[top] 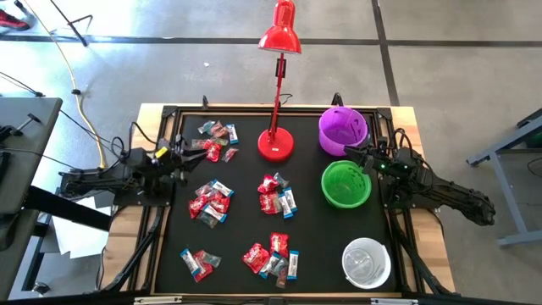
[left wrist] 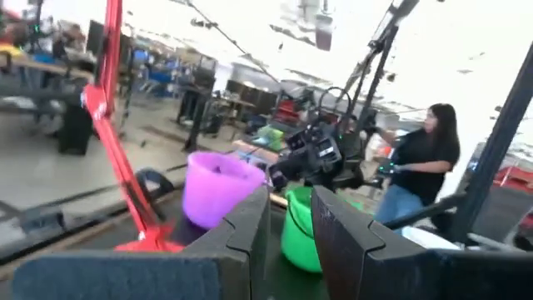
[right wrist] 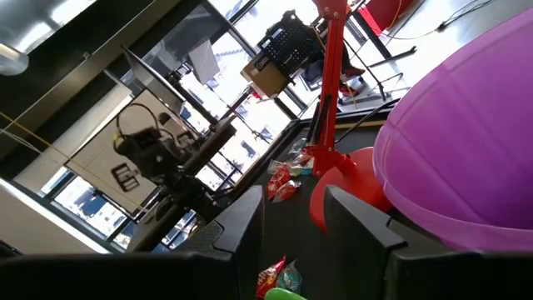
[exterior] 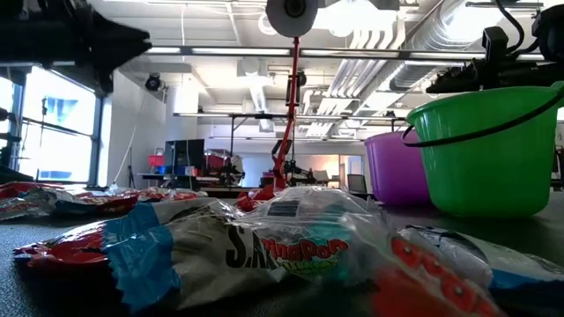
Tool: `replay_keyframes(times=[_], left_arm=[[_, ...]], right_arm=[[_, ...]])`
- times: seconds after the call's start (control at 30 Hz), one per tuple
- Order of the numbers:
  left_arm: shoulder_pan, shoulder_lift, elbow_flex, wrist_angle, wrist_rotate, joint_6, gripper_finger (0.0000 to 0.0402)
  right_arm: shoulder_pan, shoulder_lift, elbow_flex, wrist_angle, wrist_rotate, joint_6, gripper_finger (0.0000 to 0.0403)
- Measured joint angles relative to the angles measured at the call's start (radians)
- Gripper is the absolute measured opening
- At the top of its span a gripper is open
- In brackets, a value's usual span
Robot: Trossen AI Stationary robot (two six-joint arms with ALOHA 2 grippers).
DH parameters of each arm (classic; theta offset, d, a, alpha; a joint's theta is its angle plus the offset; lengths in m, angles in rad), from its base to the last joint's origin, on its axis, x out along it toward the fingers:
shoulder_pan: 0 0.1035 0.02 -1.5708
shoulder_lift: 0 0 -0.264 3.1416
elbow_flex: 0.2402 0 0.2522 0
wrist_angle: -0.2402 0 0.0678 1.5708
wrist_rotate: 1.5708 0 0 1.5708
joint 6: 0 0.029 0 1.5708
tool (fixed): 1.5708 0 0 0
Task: Organize candy in baskets
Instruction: Put the red gummy into the violet bucket
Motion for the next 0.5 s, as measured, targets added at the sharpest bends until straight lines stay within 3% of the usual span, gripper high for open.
replay_keyframes(times=[0.33,0.5], left_arm=[[0.000,0.287,0.302,-0.001,-0.158,0.205,0.0076],[0.000,0.456,0.405,-0.010,-0.169,0.260,0.0076]], right_arm=[[0.000,0.000,0.000,0.000,0.000,0.000,0.0122],[0.000,0.000,0.000,0.000,0.000,0.000,0.0122]])
